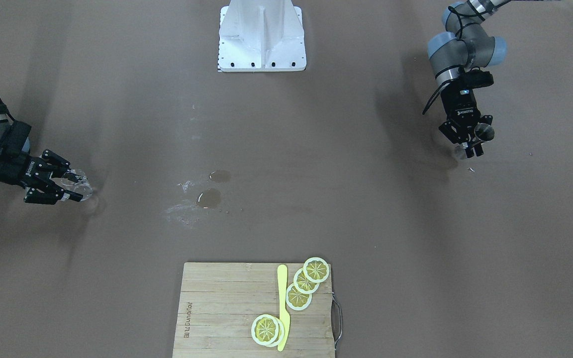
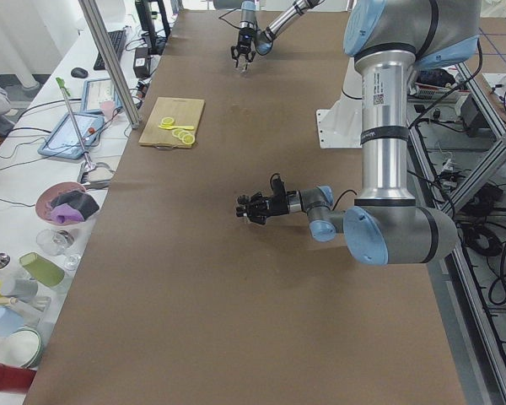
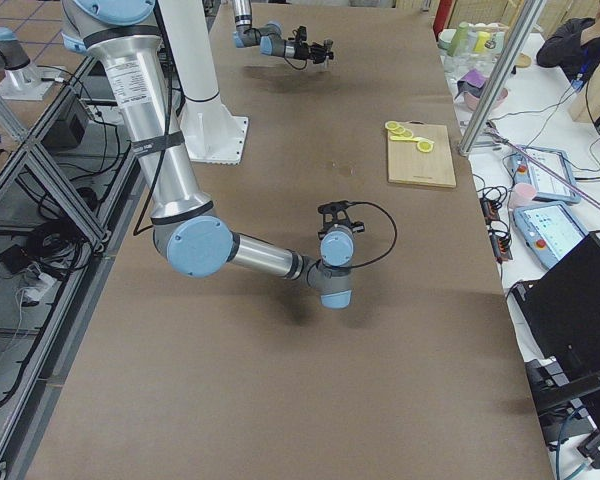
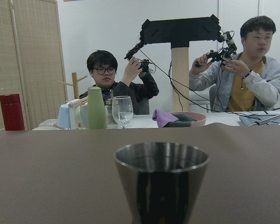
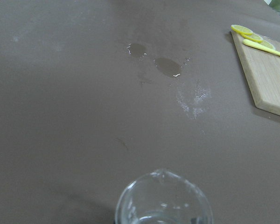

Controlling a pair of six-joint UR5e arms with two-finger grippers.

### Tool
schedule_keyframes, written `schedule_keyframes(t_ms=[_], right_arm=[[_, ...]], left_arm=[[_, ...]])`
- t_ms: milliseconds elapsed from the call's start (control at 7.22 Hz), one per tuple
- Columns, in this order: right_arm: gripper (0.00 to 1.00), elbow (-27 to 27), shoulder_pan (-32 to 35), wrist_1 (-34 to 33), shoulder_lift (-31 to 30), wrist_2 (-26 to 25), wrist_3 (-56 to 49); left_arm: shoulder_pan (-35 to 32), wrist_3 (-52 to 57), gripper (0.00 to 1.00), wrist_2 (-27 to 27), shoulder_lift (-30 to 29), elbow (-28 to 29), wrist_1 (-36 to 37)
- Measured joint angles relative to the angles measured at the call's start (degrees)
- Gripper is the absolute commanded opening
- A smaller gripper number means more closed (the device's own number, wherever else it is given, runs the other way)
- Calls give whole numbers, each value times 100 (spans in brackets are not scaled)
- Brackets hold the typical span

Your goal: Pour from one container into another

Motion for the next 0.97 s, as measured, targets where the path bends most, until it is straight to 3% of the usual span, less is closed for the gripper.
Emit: schedule_keyframes(t_ms=[693,831,970], right_arm=[[0,-97,-125,5,-1,-20,0],[25,-100,-128,5,-1,-21,9],[72,-99,-134,6,2,-22,51]], left_arm=[[-936,-176,0,-439,-744,641,203],[-1072,-181,0,-529,-876,755,205],[-1176,-183,0,-603,-978,840,205]])
